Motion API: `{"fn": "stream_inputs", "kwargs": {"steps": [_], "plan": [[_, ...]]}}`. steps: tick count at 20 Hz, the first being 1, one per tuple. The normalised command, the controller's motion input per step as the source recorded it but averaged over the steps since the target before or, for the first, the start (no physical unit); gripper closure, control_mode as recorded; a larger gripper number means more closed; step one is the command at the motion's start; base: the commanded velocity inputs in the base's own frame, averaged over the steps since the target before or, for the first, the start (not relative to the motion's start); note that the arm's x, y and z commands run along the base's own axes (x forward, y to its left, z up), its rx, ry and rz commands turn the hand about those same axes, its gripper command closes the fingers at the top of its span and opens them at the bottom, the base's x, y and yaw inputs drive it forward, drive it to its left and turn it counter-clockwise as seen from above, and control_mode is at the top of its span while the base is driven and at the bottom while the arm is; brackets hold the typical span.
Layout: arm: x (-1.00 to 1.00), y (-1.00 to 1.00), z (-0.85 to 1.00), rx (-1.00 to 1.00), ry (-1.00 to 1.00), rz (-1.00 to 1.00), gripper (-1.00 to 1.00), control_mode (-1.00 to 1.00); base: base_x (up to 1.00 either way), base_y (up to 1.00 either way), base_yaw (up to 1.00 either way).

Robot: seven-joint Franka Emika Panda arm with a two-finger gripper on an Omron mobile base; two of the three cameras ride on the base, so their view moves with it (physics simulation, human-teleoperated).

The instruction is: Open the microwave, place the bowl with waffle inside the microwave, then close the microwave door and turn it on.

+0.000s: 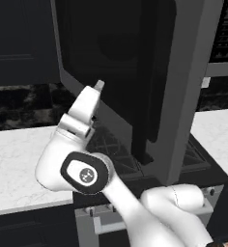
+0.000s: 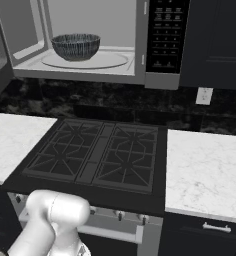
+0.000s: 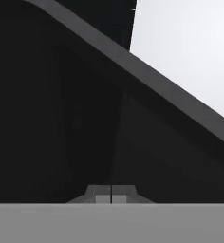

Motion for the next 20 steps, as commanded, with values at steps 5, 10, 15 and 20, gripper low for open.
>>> {"fn": "stream_inputs", "kwargs": {"steps": [5, 10, 15, 20], "plan": [[0.28, -0.97, 0.18, 0.04, 0.60, 0.18, 1.00, -1.00, 0.00, 0.00, 0.00], [0.63, -0.76, 0.01, 0.00, 0.78, 0.19, 1.00, -1.00, 0.00, 0.00, 0.00], [0.98, -0.64, 0.23, 0.08, 0.63, 0.15, 1.00, -1.00, 0.00, 0.00, 0.00], [1.00, -0.35, 0.26, 0.19, 0.46, 0.14, 1.00, -1.00, 0.00, 0.00, 0.00]]}}
